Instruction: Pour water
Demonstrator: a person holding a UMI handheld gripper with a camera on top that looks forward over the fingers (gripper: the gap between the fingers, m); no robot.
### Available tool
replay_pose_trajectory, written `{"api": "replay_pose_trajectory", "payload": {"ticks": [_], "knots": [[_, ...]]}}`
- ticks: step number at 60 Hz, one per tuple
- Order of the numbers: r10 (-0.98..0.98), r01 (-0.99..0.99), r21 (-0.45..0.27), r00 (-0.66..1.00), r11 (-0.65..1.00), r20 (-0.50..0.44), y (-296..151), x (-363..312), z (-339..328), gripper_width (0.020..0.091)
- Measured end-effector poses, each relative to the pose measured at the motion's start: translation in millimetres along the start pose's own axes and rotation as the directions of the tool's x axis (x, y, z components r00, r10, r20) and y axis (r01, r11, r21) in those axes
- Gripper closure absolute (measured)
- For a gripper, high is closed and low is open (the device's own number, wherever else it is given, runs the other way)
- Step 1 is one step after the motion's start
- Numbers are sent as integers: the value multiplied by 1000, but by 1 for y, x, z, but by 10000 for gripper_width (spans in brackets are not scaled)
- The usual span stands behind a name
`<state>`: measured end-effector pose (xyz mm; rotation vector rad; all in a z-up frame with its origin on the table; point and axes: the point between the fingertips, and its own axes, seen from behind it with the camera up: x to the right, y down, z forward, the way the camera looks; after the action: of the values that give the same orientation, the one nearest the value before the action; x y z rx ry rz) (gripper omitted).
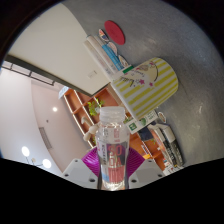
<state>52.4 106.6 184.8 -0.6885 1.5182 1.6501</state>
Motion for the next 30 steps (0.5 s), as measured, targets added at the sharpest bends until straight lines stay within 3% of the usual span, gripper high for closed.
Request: {"api": "replay_pose_trajectory", "payload": {"ticks": [15,22,30], "knots": [[-56,54,-35,996,998,-63,9,17,3,765],[-390,377,-120,914,918,-112,20,27,-2,768],[-735,723,-143,677,676,-48,20,-8,-12,768]]}}
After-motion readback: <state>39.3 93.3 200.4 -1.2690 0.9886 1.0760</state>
